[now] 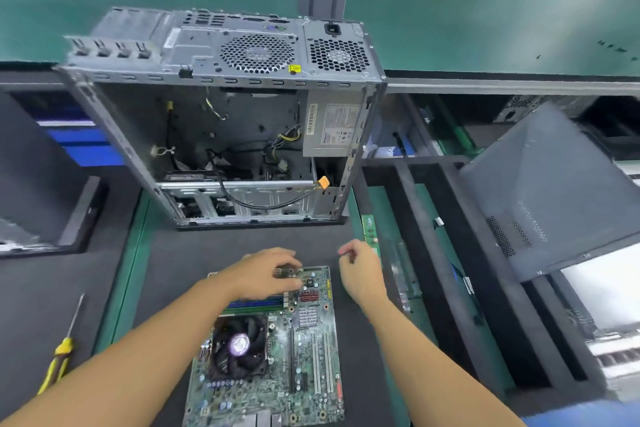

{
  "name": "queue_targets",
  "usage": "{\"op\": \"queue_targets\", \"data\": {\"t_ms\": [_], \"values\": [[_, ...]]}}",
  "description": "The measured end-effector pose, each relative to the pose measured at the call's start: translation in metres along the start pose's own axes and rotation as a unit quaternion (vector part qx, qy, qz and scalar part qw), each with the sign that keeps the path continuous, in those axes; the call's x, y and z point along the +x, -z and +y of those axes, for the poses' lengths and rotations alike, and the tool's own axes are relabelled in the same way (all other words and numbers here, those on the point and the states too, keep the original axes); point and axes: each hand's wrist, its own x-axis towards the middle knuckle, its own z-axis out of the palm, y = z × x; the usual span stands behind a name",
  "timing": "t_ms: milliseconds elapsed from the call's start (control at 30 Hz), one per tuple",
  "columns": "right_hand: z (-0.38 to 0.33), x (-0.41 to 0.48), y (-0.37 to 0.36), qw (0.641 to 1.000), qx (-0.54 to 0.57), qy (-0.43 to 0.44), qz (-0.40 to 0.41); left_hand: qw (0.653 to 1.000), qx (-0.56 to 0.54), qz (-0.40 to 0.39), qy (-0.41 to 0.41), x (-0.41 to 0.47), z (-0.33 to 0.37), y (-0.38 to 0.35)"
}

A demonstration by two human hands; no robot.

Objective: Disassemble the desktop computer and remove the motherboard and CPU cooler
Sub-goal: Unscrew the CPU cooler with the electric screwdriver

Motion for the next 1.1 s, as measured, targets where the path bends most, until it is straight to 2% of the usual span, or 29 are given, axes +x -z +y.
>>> {"op": "queue_targets", "data": {"t_ms": [133,233,367,467,533,867,1100], "values": [[-0.024,-0.029,-0.028,0.995,-0.017,0.062,-0.078,0.999,0.042,-0.019,-0.022,-0.038,-0.012,-0.003],[-0.038,-0.052,-0.044,0.996,-0.004,0.047,-0.071,0.994,0.085,-0.052,-0.039,-0.072,-0.021,-0.007],[-0.036,-0.068,-0.047,0.999,0.010,0.001,-0.053,0.967,0.218,-0.121,-0.047,-0.094,-0.020,-0.028],[-0.038,-0.085,-0.051,0.999,0.006,-0.012,-0.053,0.951,0.304,-0.041,-0.035,-0.103,-0.018,-0.051],[-0.041,-0.094,-0.054,0.998,0.001,-0.016,-0.053,0.954,0.297,0.019,-0.042,-0.104,-0.021,-0.055],[-0.047,-0.122,-0.053,0.998,0.033,-0.038,-0.026,0.982,0.138,0.122,-0.044,-0.105,-0.054,-0.031],[-0.046,-0.123,-0.055,0.997,0.023,-0.059,-0.031,0.985,0.140,0.096,-0.039,-0.101,-0.063,-0.038]]}}
